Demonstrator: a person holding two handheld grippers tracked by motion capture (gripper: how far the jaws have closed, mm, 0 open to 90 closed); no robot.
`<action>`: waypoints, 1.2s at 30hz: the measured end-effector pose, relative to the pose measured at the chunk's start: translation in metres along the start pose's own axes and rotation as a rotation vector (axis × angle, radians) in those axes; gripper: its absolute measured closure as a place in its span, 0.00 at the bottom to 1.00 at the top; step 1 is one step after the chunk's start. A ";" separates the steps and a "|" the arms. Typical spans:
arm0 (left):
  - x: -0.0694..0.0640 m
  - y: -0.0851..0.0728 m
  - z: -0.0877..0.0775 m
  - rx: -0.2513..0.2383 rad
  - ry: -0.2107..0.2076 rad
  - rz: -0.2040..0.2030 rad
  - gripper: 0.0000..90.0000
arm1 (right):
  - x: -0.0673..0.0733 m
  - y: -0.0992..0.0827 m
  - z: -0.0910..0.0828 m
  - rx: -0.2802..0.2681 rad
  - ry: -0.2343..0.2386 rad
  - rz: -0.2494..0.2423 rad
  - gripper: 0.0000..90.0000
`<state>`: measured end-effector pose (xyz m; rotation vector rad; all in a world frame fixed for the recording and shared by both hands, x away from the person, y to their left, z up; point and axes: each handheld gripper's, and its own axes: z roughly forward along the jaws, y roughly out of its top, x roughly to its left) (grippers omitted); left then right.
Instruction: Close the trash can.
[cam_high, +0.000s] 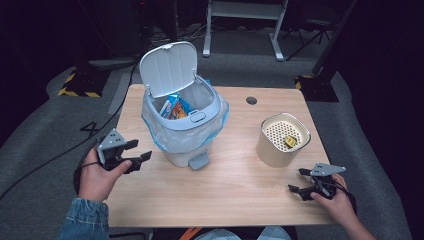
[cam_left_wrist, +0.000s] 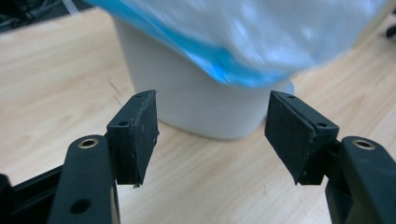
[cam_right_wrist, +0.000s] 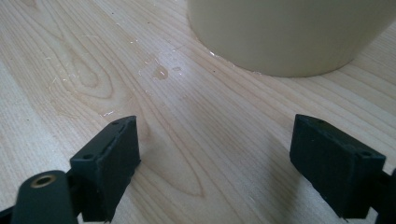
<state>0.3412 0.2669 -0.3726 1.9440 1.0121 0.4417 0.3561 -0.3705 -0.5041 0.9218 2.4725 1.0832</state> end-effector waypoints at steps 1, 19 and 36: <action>0.003 0.004 -0.003 -0.009 -0.001 -0.004 0.40 | 0.000 0.000 0.000 0.000 0.000 0.000 0.18; 0.020 0.093 -0.020 -0.150 0.037 0.053 0.41 | 0.001 -0.001 -0.001 -0.003 -0.007 0.010 0.18; 0.034 0.144 -0.008 -0.318 0.022 -0.032 0.47 | 0.002 -0.001 -0.001 -0.003 -0.010 0.011 0.19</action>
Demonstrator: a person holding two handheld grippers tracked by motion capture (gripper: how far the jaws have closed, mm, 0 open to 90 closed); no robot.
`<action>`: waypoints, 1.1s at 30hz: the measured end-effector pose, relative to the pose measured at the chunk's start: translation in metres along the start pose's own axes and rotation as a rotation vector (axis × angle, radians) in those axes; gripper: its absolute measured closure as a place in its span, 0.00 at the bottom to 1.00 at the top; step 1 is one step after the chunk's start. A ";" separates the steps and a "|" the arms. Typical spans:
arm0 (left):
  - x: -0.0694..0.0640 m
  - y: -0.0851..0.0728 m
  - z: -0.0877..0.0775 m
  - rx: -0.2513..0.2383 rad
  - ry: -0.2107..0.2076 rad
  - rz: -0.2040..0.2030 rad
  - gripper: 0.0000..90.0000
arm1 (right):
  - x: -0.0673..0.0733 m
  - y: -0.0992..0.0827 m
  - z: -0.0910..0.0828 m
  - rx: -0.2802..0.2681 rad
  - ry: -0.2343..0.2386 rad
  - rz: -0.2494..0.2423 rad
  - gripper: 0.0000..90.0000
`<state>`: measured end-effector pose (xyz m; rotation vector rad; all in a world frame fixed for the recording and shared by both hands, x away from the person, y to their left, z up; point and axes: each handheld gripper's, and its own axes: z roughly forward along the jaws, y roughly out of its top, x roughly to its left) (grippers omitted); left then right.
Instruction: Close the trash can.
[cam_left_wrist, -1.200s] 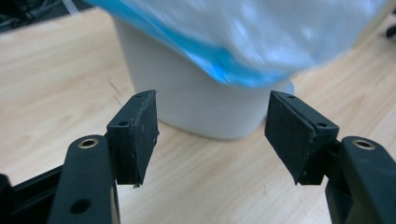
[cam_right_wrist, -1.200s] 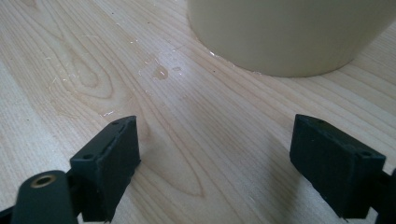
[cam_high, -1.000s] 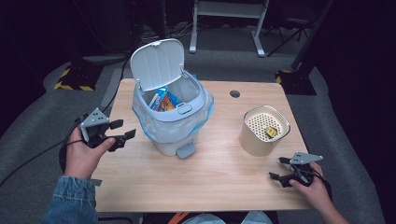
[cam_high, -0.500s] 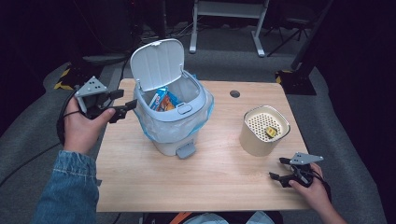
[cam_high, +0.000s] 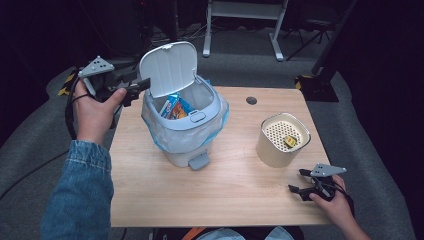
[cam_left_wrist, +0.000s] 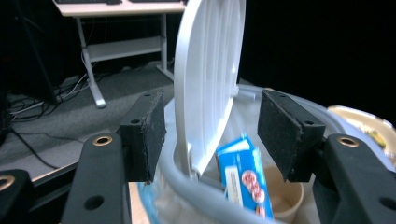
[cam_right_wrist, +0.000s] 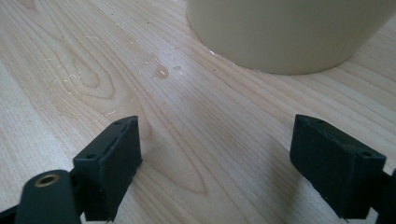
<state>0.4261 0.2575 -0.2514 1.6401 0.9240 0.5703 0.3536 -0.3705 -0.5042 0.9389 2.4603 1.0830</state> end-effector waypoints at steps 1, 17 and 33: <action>0.000 0.001 0.002 -0.012 -0.005 -0.005 0.47 | 0.000 0.000 0.000 0.000 0.000 0.000 0.19; -0.018 0.005 -0.002 0.007 -0.095 0.015 0.57 | 0.000 0.000 0.000 0.000 0.000 0.000 0.19; -0.047 -0.019 0.007 0.144 -0.310 -0.036 0.61 | 0.000 0.000 0.000 0.000 0.000 0.000 0.19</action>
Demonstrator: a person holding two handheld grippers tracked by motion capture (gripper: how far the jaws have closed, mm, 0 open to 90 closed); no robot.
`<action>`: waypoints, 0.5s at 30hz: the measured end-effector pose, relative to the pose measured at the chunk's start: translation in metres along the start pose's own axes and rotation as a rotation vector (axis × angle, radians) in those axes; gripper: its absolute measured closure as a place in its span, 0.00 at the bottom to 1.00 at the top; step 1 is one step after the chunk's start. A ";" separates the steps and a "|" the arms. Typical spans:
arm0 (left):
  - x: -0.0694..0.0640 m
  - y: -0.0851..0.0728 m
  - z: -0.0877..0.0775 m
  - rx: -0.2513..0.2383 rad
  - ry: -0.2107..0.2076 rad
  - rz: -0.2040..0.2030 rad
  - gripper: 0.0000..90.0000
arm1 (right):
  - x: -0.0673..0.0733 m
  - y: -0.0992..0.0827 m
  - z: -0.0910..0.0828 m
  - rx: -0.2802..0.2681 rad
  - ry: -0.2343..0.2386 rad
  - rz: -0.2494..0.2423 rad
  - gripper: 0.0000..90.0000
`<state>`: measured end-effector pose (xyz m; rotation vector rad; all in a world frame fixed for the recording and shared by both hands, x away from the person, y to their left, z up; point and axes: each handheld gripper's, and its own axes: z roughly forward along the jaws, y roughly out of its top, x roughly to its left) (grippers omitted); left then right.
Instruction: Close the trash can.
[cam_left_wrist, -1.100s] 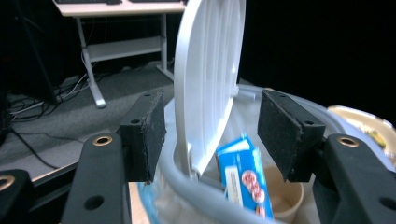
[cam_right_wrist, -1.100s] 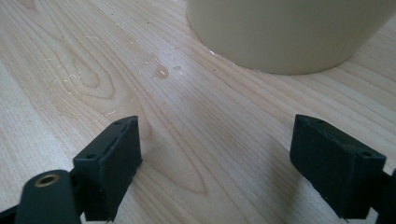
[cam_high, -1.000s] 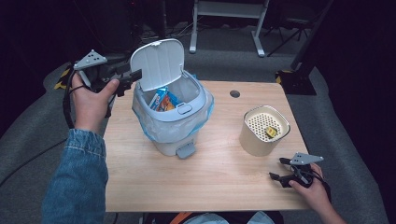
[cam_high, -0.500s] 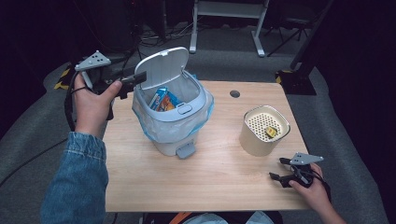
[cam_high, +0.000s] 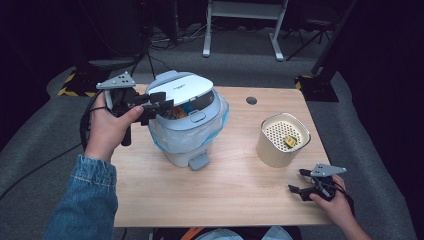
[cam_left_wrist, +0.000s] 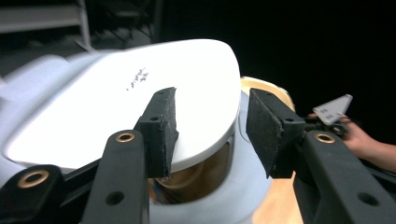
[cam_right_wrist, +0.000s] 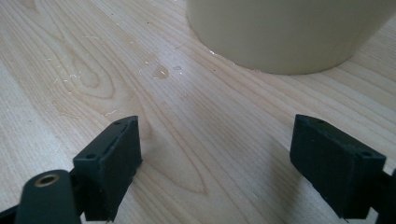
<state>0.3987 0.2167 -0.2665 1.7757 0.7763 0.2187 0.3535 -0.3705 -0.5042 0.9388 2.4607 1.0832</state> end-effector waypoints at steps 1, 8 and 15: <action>0.001 -0.001 0.001 0.008 -0.004 -0.007 0.62 | 0.000 0.000 0.000 0.000 0.000 0.000 0.19; -0.001 -0.004 0.013 0.052 0.034 0.005 0.72 | 0.000 0.000 0.000 0.000 0.000 0.000 0.19; -0.009 0.002 0.029 0.114 0.079 0.057 0.74 | 0.000 0.000 0.000 0.000 0.000 0.000 0.19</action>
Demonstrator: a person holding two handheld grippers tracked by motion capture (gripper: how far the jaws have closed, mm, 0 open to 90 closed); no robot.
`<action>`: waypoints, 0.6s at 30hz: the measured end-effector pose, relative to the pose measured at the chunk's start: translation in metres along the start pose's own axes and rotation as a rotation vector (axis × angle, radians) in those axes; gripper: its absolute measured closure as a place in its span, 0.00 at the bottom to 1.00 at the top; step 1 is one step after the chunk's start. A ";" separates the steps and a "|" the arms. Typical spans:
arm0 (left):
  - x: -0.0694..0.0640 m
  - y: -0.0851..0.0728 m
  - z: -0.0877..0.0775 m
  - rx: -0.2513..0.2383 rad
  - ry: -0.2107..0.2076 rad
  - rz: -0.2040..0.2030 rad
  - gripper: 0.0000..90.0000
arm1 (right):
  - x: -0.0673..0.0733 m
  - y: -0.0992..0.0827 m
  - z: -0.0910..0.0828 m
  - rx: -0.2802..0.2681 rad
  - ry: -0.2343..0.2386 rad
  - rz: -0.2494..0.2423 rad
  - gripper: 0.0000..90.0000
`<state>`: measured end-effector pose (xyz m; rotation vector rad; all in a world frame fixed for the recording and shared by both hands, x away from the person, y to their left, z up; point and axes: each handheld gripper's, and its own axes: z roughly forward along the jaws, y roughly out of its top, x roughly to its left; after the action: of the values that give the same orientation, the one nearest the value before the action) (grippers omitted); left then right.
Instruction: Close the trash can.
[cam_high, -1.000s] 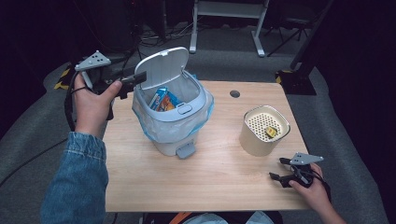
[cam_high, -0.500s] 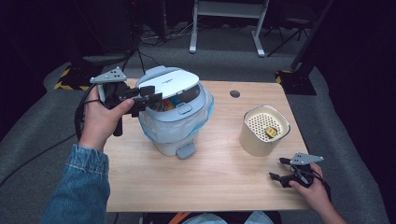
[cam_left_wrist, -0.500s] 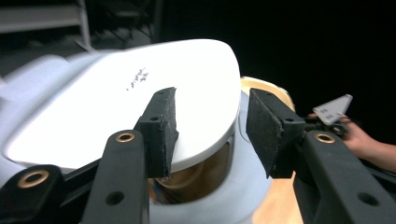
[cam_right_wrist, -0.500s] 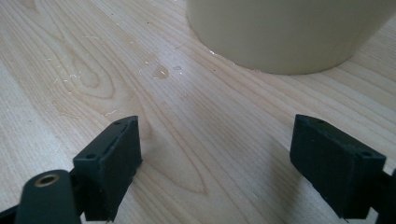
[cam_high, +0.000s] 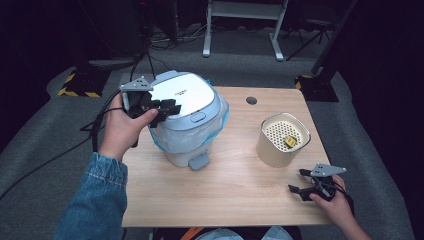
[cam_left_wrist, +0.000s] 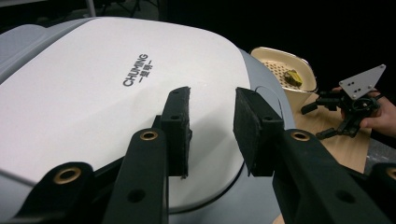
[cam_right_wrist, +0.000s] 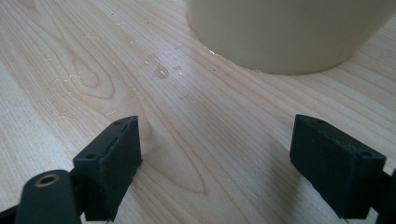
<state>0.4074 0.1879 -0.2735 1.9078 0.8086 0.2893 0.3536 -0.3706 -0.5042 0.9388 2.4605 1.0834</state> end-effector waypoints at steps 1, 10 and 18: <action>-0.001 0.001 0.001 0.006 0.007 0.011 0.74 | 0.000 0.000 0.000 0.000 0.000 0.000 0.19; -0.011 0.013 0.012 0.075 0.078 0.078 0.82 | 0.000 0.000 0.000 0.000 0.000 0.000 0.19; -0.014 0.019 0.024 0.075 0.099 0.095 0.93 | 0.000 0.000 0.000 0.000 0.000 0.000 0.19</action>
<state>0.4171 0.1565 -0.2660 2.0189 0.8049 0.4197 0.3535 -0.3705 -0.5042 0.9387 2.4605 1.0831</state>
